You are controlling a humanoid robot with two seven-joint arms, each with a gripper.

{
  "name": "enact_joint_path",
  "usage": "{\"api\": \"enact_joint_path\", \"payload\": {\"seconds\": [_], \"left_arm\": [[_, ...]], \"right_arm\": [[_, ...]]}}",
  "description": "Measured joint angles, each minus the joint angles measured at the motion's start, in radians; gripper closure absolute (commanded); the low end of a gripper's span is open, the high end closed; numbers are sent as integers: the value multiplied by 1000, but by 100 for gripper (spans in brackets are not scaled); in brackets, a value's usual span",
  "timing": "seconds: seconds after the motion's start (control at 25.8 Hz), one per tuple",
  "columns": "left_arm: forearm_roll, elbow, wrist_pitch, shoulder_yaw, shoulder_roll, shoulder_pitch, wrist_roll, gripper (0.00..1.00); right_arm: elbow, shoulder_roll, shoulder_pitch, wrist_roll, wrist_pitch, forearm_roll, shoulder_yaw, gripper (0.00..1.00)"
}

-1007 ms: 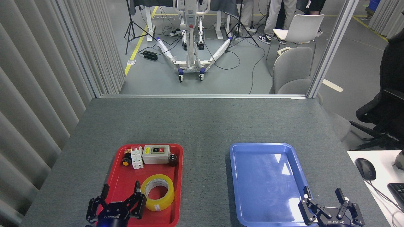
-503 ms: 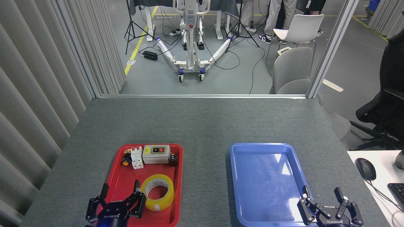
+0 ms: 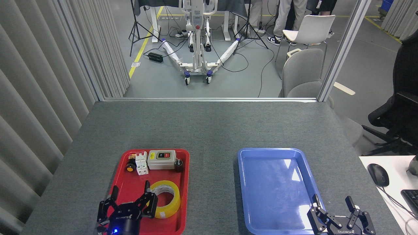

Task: Place and move tape with both arms
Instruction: 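Lower the left gripper toward the yellow tape roll in the red tray, then grasp the yellow tape roll with the left gripper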

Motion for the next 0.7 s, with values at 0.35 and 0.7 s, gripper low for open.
{"api": "enact_joint_path", "payload": {"seconds": [0.35, 0.7], "left_arm": [[5, 112, 144, -57, -14, -212, -211, 1], [5, 199, 240, -56, 32, -331, -441, 1]], "right_arm": [[2, 2, 4, -3, 0, 1, 0, 0], [2, 7, 11, 1, 1, 3, 0, 0]]}}
